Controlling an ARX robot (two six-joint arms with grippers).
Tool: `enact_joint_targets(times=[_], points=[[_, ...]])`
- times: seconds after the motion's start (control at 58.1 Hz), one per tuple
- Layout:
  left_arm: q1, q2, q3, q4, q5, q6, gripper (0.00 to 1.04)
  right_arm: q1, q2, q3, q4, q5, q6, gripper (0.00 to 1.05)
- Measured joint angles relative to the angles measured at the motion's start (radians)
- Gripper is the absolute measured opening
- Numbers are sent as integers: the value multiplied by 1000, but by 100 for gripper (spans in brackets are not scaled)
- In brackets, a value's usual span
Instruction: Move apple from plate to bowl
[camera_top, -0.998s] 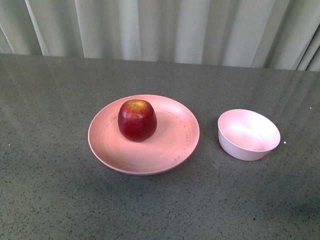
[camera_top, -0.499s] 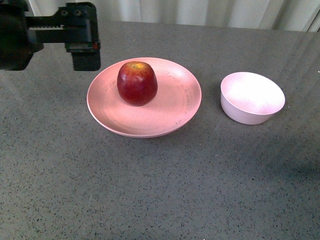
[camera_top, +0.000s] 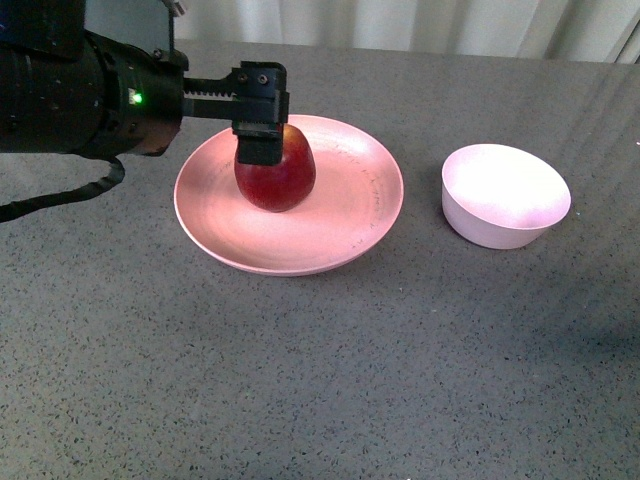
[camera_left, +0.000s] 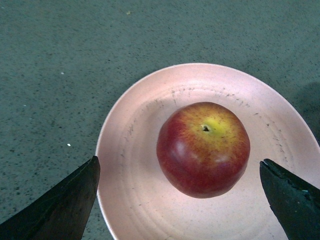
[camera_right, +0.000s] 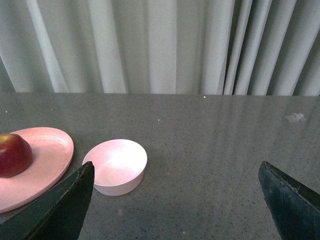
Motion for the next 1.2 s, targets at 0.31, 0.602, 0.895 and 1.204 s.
enact_joint_targets(times=[0.31, 0.602, 0.895, 1.204], points=[[-22, 109, 97, -23, 31, 19, 96, 0, 0, 0, 0, 0, 0, 96], [-35, 201, 192, -43, 27, 54, 96, 0, 0, 0, 0, 0, 0, 96], [-36, 233, 229, -64, 2, 64, 96, 0, 0, 0, 0, 0, 0, 96], [-46, 244, 238, -66, -25, 82, 68, 0, 0, 0, 0, 0, 0, 96]])
